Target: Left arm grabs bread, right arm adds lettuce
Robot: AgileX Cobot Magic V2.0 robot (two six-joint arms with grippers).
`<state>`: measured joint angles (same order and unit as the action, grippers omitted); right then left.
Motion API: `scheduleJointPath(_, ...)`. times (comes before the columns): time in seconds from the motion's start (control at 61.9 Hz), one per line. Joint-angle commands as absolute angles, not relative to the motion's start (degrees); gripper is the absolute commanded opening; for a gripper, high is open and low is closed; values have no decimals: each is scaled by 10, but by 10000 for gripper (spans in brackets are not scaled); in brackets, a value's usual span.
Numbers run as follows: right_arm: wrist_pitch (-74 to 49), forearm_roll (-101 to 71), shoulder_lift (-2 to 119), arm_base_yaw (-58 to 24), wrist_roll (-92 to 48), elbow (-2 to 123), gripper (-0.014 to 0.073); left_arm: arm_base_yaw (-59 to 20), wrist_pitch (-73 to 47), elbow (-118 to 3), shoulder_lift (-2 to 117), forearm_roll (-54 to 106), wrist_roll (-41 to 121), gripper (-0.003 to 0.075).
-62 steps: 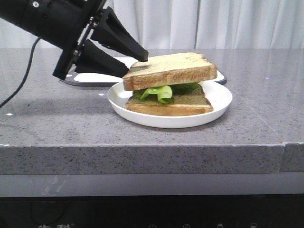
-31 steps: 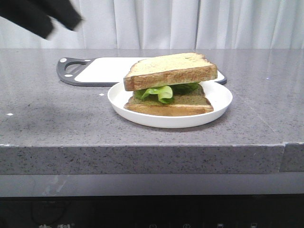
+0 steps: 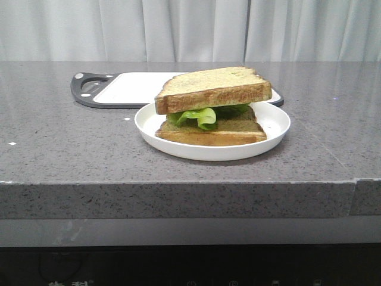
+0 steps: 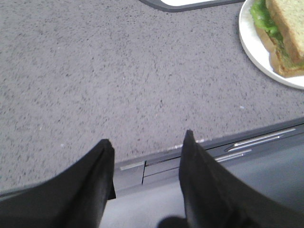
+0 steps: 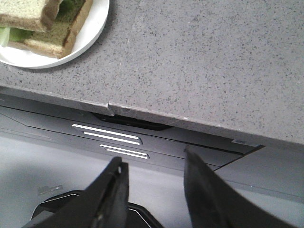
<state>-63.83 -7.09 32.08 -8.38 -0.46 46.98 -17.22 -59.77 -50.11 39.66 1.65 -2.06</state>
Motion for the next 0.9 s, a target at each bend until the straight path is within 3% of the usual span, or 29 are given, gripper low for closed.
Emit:
scheduleJointPath(0.0,-606,-68,311,-83,-7,482,310,-172,-552,-478,343,15,-29,333)
scheduleJointPath(0.258,-589,-67,265,-83,-7,482,310,-172,-511,-419,245,17,-29,330)
scheduleJointPath(0.339,-590,-67,264,-83,-7,482,297,-172,-505,-415,241,19,-29,288)
scheduleJointPath(0.613,-590,-68,264,-83,-7,482,-26,-172,-488,-415,241,29,-29,-13)
scheduleJointPath(0.71,-590,-68,264,-83,-7,482,-124,-172,-478,-415,241,29,-29,-20)
scheduleJointPath(0.888,-603,-67,264,-83,-8,482,-118,-172,-475,-415,241,32,-29,-20)
